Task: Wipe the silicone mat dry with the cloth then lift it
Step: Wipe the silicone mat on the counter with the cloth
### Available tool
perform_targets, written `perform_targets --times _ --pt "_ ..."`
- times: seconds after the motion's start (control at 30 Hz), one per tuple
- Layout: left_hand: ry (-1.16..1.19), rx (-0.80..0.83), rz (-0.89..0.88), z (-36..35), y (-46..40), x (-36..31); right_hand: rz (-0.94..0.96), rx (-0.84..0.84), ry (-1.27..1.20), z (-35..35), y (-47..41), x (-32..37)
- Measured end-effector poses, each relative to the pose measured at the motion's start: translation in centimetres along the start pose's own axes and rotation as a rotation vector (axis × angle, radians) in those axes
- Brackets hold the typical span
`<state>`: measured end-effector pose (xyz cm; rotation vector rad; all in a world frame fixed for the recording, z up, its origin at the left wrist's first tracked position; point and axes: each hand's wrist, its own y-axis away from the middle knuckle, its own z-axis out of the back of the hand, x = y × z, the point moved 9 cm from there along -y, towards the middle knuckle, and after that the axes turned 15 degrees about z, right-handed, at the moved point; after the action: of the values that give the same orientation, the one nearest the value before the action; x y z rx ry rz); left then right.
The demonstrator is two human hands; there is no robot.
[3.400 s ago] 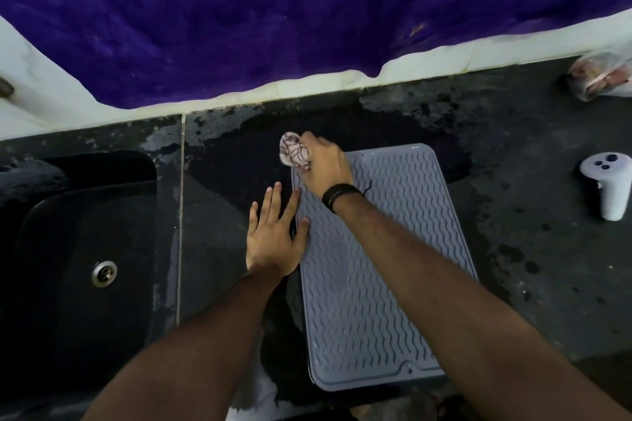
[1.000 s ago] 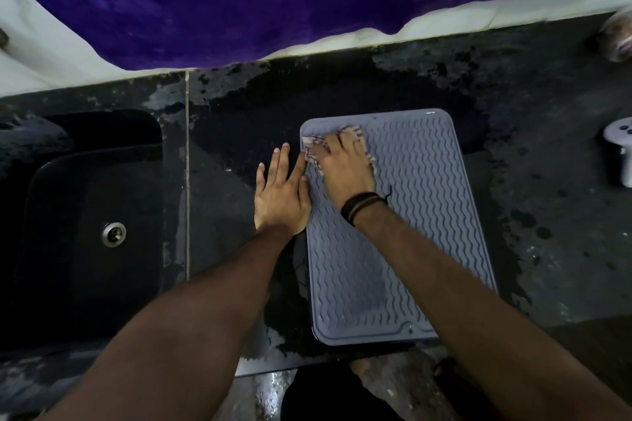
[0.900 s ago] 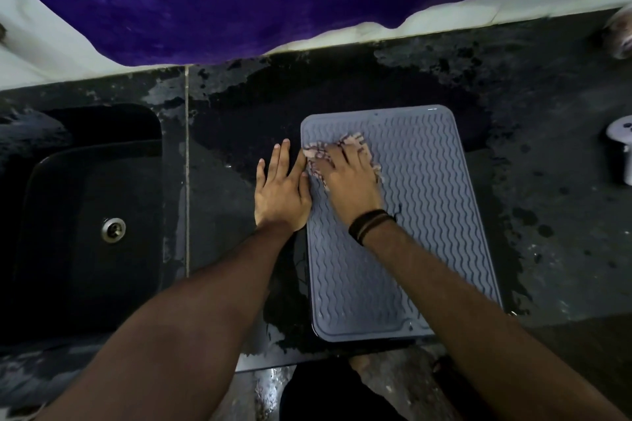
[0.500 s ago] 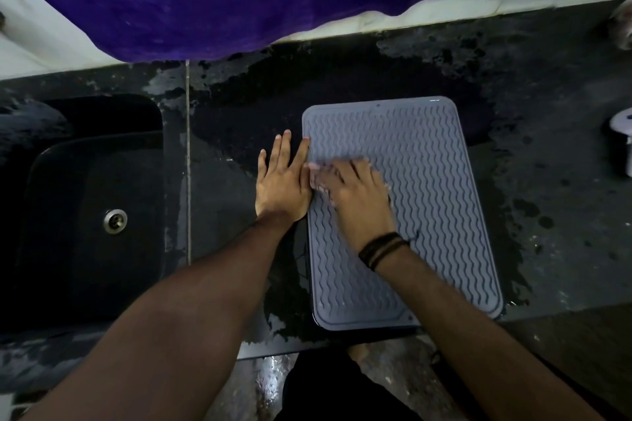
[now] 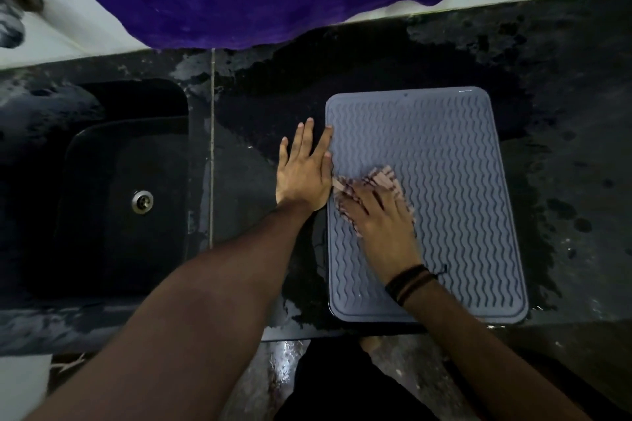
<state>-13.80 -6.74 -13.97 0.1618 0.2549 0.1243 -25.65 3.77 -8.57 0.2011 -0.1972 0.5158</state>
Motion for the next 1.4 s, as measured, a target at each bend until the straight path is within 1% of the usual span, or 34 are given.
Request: perform_targets --times 0.1,0.2,0.27,0.33,0.47,0.63,0.77,0.83,0.93,0.97,1.1,1.27,1.4 --pt "0.015 0.006 0.001 0.0 0.0 0.0 0.004 0.022 0.003 -0.1 2.1 0.9" --pt "0.010 0.002 0.002 0.1 0.1 0.1 -0.001 -0.067 -0.006 1.0 2.4 1.1" --pt "-0.004 0.009 0.006 0.1 0.1 0.0 -0.029 -0.146 -0.027 2.3 1.2 0.8" --pt "-0.029 0.018 0.003 0.1 0.1 0.0 -0.059 -0.181 -0.038 3.2 -0.6 0.3" --pt "-0.026 0.008 0.004 0.2 0.1 0.0 -0.047 -0.070 -0.043 1.6 -2.6 -0.1" --pt "-0.005 -0.002 0.008 0.2 0.0 0.0 0.033 0.015 -0.015 -0.5 1.3 1.8" --pt "-0.007 -0.012 0.007 0.1 0.0 0.1 0.054 0.082 -0.036 -1.1 4.0 3.0" --pt "-0.006 -0.014 0.007 0.0 0.2 0.1 0.044 0.043 -0.036 -0.4 4.4 3.0" --pt "-0.015 -0.015 0.007 0.0 0.1 0.2 -0.011 -0.062 -0.043 1.5 3.1 2.5" --pt "-0.019 -0.009 0.015 0.1 0.0 0.3 -0.007 -0.066 -0.051 1.8 2.4 2.5" --pt "-0.014 0.001 0.018 0.1 -0.1 0.1 0.050 0.035 -0.043 0.1 0.9 3.3" --pt "-0.005 -0.007 0.003 0.1 0.1 0.1 0.061 0.068 -0.011 -1.4 3.2 4.0" --pt "-0.003 0.001 0.002 0.1 0.1 0.0 0.094 0.088 -0.060 -1.6 5.4 4.8"
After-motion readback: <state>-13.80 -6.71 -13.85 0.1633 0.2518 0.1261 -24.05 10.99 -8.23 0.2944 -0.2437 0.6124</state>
